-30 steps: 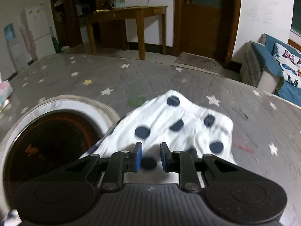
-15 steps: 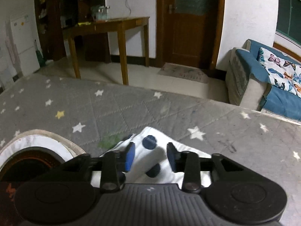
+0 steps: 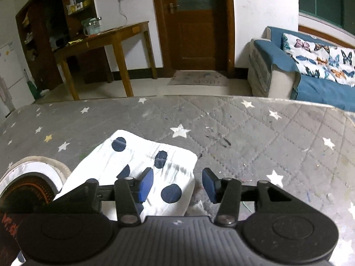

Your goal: Fold clothes

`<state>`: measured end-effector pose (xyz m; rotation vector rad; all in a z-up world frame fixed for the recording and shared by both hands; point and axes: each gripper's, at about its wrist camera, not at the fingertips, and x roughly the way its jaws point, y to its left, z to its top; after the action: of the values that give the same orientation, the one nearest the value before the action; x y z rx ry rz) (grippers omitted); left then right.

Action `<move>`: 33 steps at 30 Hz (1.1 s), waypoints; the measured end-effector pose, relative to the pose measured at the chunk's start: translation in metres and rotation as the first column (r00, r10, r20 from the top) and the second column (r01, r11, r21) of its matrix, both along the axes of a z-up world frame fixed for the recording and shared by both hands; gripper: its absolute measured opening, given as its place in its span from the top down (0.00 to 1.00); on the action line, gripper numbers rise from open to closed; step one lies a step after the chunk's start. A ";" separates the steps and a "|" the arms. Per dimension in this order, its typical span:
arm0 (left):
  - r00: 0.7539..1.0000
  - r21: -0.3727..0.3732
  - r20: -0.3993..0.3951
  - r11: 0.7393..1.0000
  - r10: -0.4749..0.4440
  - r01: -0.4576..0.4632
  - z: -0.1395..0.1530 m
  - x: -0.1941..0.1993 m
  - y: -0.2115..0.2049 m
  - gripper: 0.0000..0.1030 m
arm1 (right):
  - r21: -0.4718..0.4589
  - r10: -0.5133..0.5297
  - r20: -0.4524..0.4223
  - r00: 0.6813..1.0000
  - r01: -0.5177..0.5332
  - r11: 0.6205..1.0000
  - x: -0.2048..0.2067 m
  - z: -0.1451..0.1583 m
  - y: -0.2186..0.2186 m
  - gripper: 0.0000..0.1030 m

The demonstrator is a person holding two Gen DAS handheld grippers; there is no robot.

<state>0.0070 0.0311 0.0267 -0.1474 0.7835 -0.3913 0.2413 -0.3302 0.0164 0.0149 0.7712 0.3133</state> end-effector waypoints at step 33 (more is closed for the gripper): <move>0.996 0.070 -0.009 0.994 0.091 -0.090 0.001 -0.024 0.017 0.38 | 0.243 0.085 0.131 0.988 -0.116 0.963 -0.066 0.061 -0.021 0.92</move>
<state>-0.0169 0.0480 0.0280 -0.1203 0.7988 -0.2773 0.1750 -0.3510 0.0770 0.1942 0.6102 0.5030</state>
